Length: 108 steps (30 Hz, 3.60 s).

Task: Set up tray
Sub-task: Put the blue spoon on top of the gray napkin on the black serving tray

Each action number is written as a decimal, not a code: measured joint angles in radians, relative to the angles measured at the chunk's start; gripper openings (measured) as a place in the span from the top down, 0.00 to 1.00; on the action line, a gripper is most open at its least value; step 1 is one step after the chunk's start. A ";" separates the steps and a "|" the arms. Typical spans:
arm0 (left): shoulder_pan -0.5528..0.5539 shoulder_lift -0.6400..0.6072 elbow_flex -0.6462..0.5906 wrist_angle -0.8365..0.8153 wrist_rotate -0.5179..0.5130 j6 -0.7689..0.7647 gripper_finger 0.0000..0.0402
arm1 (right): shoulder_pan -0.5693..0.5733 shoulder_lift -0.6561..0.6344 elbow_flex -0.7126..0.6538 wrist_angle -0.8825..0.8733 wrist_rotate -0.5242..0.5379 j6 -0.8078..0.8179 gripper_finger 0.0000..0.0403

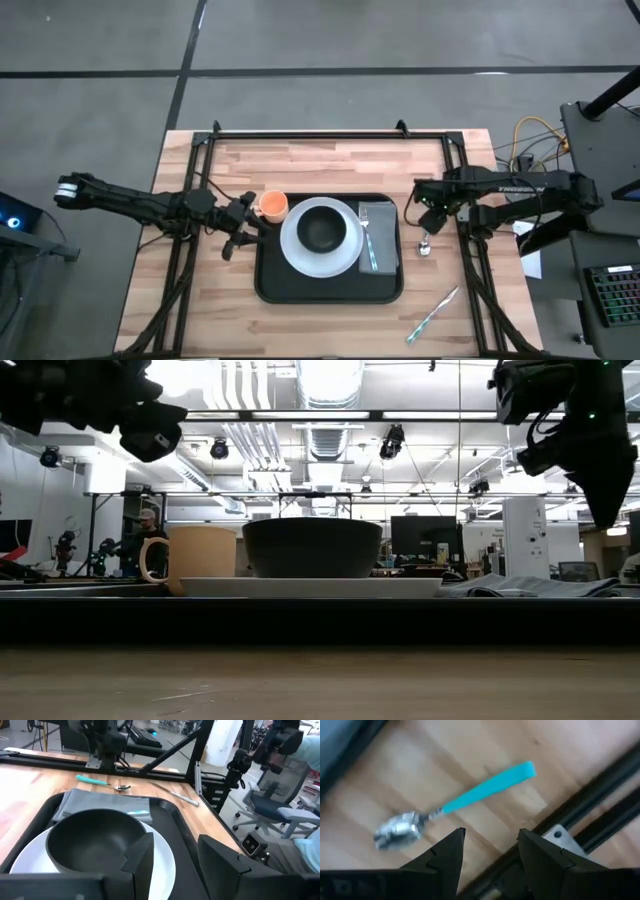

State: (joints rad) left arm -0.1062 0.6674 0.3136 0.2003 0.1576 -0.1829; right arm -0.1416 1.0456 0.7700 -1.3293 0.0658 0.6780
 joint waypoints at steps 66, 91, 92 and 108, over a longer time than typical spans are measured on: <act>0.000 0.002 -0.002 -0.002 0.001 -0.003 0.67 | 0.298 0.461 0.089 -0.054 0.281 -1.385 0.60; 0.000 0.002 -0.002 -0.002 0.001 -0.004 0.67 | 0.458 0.470 -0.128 0.267 0.207 -1.253 0.60; 0.000 0.002 -0.002 -0.002 0.001 -0.011 0.67 | 0.458 0.470 -0.138 0.283 0.198 -1.251 0.60; 0.000 0.002 -0.001 -0.002 0.001 -0.022 0.67 | 0.478 0.468 -0.160 0.351 0.219 -1.225 0.89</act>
State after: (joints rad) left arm -0.1062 0.6693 0.3122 0.1986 0.1585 -0.2047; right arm 0.3367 1.5135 0.6099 -0.9782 0.2847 -0.5472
